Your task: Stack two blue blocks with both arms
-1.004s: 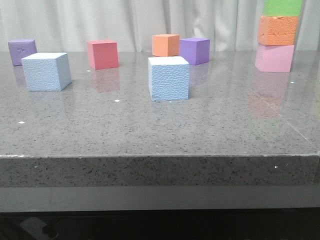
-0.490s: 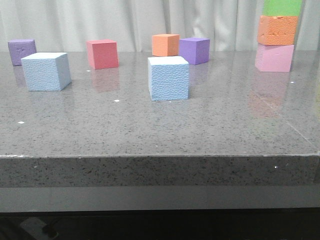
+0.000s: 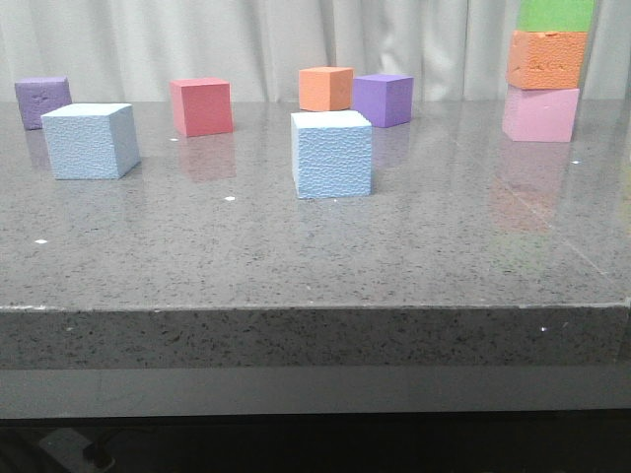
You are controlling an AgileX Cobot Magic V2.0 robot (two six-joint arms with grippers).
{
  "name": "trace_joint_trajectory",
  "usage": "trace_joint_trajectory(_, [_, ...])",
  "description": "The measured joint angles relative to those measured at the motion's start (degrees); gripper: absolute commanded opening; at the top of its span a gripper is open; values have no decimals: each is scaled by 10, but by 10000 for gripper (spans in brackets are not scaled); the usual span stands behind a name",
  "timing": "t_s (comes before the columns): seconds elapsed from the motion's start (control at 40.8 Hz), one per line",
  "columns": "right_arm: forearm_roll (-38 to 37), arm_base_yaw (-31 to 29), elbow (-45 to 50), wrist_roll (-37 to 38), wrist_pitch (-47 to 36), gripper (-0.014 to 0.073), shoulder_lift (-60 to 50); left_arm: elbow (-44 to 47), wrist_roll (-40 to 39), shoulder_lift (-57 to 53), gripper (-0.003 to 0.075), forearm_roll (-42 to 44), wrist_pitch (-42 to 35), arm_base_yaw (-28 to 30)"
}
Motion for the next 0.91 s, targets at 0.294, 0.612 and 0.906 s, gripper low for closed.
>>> trace_joint_trajectory(0.294, [0,0,0,0,0,584,0,-158,1,227,631,12,100,-47])
trace_joint_trajectory(0.612, [0,0,0,0,0,584,0,-319,-22,461,631,14,174,-47])
trace_joint_trajectory(0.906, [0,0,0,-1,0,584,0,-399,-95,604,627,44,208,-47])
